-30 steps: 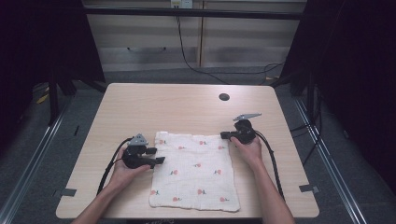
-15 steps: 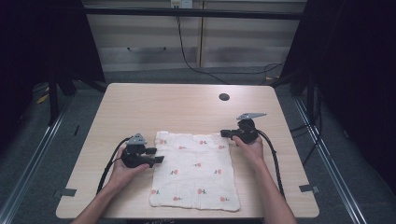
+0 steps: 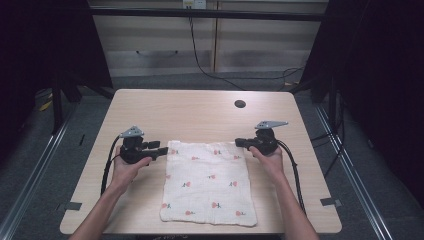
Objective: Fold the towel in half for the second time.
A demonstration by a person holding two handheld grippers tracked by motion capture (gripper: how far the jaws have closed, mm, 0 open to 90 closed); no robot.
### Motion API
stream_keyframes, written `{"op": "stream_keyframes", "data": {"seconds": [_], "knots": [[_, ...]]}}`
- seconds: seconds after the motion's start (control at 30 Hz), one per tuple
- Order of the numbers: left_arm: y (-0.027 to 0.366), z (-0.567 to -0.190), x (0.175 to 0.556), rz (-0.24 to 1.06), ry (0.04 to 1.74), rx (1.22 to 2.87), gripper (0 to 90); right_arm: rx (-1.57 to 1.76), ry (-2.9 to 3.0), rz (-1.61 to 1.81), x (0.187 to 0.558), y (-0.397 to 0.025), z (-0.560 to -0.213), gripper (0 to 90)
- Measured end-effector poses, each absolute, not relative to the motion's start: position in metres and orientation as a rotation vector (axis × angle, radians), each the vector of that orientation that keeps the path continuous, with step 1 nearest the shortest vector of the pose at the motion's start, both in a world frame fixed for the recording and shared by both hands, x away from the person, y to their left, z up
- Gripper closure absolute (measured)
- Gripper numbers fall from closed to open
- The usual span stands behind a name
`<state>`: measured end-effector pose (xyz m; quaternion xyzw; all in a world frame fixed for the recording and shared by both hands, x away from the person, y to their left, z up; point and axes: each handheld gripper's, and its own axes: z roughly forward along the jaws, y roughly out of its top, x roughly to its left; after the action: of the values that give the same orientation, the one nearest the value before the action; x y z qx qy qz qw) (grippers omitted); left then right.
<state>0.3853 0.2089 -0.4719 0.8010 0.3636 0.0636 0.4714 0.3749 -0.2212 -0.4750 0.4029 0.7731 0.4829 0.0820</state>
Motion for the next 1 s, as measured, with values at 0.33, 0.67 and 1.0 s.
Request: {"op": "stream_keyframes", "data": {"seconds": [0.33,0.67,1.0], "knots": [[0.204,-0.495,0.435,0.098,1.01,2.015,48.6,1.207,2.314,1.439,0.374,-0.22,-0.477,88.5],[0.185,-0.506,0.438,0.1,1.013,2.049,52.1,1.217,2.317,1.448,0.376,-0.223,-0.477,88.2],[0.175,-0.493,0.428,0.123,0.916,2.038,84.7,1.224,2.309,1.454,0.377,-0.228,-0.477,88.6]]}}
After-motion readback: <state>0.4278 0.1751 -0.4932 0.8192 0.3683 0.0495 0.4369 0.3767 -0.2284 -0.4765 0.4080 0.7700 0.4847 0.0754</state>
